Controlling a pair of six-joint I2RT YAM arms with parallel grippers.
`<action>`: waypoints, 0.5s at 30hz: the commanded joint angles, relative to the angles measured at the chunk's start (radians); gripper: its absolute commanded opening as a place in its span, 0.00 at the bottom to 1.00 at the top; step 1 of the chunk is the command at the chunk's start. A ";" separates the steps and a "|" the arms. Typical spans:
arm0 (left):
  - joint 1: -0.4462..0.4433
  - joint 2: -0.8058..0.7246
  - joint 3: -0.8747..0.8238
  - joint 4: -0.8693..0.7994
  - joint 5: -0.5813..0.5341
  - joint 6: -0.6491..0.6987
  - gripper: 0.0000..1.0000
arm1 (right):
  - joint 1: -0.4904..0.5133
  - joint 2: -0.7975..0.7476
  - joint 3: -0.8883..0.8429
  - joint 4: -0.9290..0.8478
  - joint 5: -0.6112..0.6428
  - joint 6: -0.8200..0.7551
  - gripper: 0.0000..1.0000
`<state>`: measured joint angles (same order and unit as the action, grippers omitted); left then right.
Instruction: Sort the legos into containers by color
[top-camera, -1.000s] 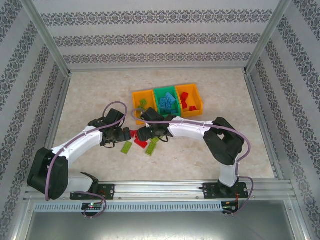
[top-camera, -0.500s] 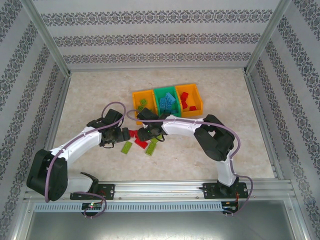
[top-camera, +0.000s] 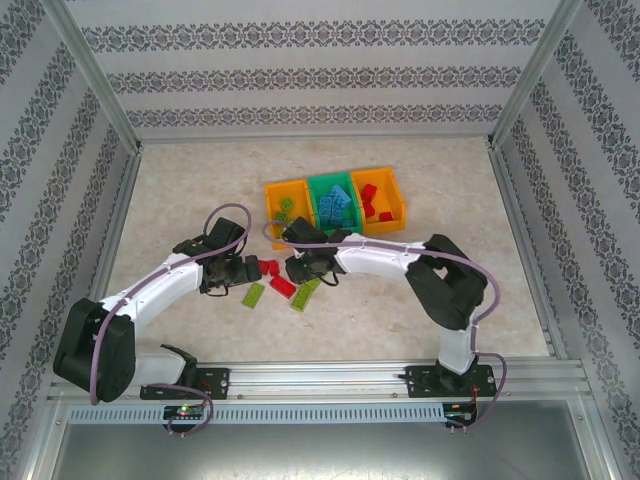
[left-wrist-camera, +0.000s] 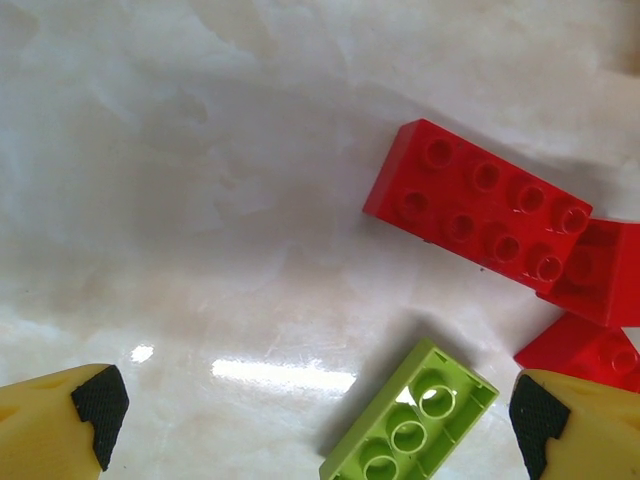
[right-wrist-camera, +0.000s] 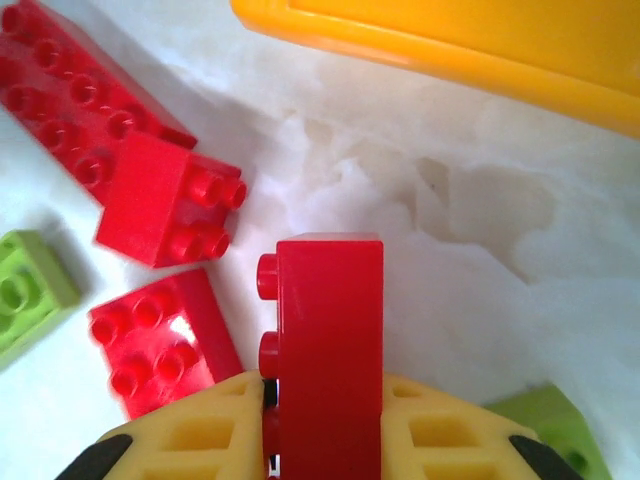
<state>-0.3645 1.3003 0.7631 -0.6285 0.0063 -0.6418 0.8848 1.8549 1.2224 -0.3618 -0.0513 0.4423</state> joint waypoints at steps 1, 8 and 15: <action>0.009 -0.004 0.018 0.010 0.034 0.027 1.00 | -0.035 -0.140 -0.070 0.023 -0.008 0.001 0.17; -0.003 0.012 0.026 0.050 0.075 0.021 0.99 | -0.270 -0.369 -0.200 0.028 -0.013 -0.023 0.17; -0.051 0.076 0.069 0.080 0.097 0.020 0.95 | -0.559 -0.250 -0.043 -0.058 -0.076 -0.128 0.15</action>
<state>-0.3885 1.3479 0.7876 -0.5785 0.0868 -0.6327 0.3737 1.5394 1.0988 -0.3702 -0.0967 0.3859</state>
